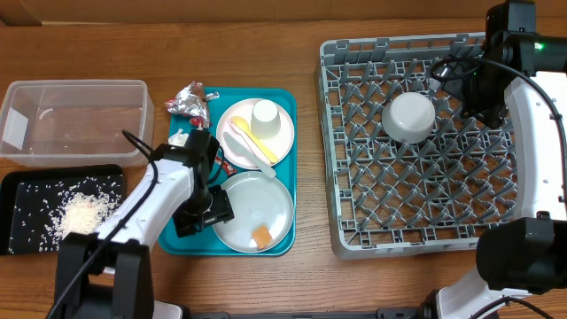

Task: Sort waste into correct bins and load items into the dishwasher rack

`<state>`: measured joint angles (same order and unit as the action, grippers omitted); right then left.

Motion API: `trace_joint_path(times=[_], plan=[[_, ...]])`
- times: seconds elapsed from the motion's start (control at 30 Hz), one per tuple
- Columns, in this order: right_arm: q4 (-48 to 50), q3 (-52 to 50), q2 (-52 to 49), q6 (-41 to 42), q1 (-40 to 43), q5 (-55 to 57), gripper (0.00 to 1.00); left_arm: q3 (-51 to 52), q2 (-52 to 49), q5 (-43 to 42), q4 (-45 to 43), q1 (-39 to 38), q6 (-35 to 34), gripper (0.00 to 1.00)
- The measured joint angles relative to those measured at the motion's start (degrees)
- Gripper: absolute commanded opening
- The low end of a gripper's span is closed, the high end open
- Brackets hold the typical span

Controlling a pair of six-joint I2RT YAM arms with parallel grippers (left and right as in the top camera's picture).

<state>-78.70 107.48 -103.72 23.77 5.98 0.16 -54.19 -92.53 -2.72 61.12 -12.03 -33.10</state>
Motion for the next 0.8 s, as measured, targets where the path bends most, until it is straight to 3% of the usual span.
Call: trace_joint_path(times=[0.43, 0.57, 0.67, 0.8], plan=[[0.0, 0.0, 0.0, 0.0, 0.0, 0.0, 1.0, 0.1, -4.5, 0.6, -2.7, 0.0, -0.5, 0.18], [0.0, 0.0, 0.0, 0.0, 0.0, 0.0, 1.0, 0.1, -4.5, 0.7, -2.7, 0.0, -0.3, 0.14], [0.0, 0.0, 0.0, 0.0, 0.0, 0.0, 1.0, 0.1, -4.5, 0.7, -2.7, 0.0, -0.3, 0.04], [0.0, 0.0, 0.0, 0.0, 0.0, 0.0, 1.0, 0.1, -4.5, 0.4, -2.6, 0.0, -0.2, 0.04]])
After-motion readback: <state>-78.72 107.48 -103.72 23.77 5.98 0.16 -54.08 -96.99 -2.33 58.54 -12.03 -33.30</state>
